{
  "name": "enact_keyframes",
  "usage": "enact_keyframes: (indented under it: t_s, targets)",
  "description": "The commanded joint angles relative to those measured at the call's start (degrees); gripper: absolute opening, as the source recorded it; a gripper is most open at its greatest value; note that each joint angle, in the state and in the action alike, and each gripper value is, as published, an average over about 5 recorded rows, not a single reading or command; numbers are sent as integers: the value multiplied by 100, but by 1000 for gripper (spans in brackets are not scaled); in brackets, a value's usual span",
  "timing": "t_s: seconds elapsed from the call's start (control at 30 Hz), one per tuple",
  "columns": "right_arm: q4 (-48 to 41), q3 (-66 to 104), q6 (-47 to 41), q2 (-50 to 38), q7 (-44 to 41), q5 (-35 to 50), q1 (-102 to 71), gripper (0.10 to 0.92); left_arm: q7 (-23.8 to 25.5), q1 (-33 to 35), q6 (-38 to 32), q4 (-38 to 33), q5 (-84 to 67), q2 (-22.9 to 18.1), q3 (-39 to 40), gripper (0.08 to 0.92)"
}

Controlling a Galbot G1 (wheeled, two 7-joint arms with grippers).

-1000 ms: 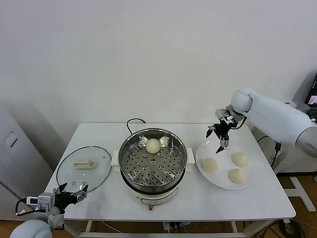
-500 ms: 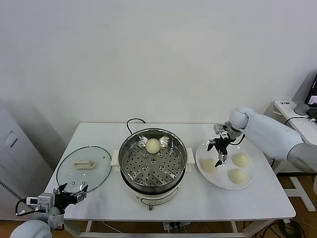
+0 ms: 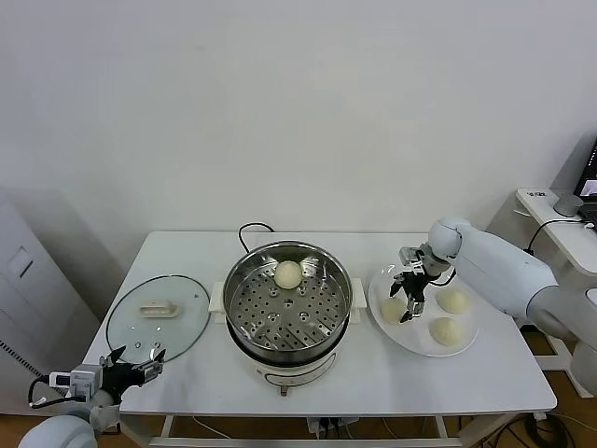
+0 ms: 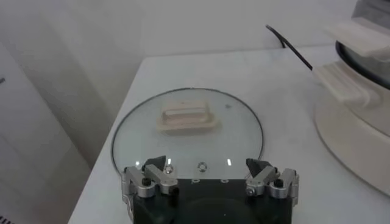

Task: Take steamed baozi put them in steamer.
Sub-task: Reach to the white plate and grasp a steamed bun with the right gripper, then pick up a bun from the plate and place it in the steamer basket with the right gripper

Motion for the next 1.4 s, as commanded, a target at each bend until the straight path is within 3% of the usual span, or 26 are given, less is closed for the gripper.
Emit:
enact_keyframes:
  t_s: [0.03, 0.2, 0.4, 0.77, 0.97, 1.4]
  targets:
    - [-127, 257, 19, 66, 14, -162, -151, 652, 1, -6, 2, 28, 4, 16, -6, 823]
    - [-48, 254, 93, 9, -79, -250, -103, 548, -3, -5, 5, 30, 4, 10, -14, 823]
    - [319, -28, 63, -215, -210, -45, 312, 497, -27, -13, 29, 42, 6, -2, -30, 823]
    - [1859, -1734, -756, -657, -782, 1887, 2785, 492, -68, -31, 72, -29, 27, -41, -37, 823]
    - [2274, -2183, -1294, -543, -832, 2691, 3656, 492, -78, -28, 77, -46, 42, -60, 3, 823]
    - [2758, -2516, -2065, 83, -38, 4293, 4074, 492, -82, -34, 57, -76, 45, -52, 32, 823]
